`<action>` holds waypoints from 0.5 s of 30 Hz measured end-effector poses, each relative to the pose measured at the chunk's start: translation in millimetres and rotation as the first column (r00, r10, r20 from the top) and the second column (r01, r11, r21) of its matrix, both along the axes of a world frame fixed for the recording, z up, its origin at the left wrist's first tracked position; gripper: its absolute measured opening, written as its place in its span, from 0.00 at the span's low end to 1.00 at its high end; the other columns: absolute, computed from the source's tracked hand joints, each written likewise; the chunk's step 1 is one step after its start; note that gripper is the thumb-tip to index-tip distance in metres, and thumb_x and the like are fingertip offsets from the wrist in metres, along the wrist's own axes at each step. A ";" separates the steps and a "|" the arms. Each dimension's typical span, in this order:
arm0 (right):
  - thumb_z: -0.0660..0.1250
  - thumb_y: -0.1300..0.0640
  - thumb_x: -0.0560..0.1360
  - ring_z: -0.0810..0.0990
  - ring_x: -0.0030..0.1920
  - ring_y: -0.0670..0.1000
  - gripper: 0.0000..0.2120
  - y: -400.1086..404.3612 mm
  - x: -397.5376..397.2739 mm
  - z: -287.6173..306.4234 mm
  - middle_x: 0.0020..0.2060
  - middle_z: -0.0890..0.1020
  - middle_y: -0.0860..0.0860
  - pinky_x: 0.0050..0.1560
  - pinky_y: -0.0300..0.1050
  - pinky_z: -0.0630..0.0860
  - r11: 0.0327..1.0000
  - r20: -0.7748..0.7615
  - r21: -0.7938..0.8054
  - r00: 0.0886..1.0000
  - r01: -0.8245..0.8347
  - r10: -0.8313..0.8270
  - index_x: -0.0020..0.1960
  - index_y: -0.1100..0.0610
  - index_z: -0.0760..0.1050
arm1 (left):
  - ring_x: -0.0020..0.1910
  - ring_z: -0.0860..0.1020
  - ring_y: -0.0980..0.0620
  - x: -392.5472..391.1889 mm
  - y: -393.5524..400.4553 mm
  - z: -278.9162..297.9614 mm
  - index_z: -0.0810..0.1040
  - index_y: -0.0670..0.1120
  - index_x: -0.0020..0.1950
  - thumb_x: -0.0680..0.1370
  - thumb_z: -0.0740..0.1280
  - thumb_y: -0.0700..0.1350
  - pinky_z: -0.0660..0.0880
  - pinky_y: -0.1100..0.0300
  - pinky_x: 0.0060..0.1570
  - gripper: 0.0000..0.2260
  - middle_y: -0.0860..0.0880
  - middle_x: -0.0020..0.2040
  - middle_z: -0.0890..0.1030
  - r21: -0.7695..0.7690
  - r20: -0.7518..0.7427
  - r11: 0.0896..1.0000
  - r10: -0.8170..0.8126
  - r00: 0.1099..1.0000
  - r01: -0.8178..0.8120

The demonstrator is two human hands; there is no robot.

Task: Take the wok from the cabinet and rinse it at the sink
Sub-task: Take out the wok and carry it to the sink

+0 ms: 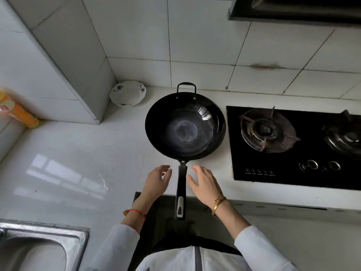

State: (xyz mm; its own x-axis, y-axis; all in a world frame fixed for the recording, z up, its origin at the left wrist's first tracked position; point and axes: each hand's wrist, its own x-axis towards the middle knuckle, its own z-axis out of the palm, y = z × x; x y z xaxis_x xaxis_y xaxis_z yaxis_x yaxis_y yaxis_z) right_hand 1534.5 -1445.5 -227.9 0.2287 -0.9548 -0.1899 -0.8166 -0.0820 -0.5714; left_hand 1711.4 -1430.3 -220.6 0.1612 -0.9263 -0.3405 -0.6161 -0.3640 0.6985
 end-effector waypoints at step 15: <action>0.64 0.53 0.77 0.80 0.50 0.58 0.15 8.8 66.1 -13.5 0.52 0.79 0.58 0.39 0.46 0.73 0.872 -0.030 0.345 0.933 0.346 -0.358 0.58 0.61 0.67 | 0.61 0.77 0.43 -22.3 -22.6 -19.0 0.72 0.37 0.66 0.84 0.53 0.52 0.73 0.57 0.59 0.22 0.38 0.61 0.78 0.375 -0.492 0.922 0.113 0.863 0.094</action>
State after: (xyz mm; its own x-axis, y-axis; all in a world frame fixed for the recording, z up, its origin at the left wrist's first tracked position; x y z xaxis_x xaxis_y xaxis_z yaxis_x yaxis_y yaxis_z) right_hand 1600.6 -1436.7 -241.4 -0.0987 -0.8516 -0.5148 -0.7348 0.4112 -0.5394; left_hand 1689.0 -1452.9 -239.7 -0.1162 -0.7099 -0.6946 -0.2199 -0.6636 0.7150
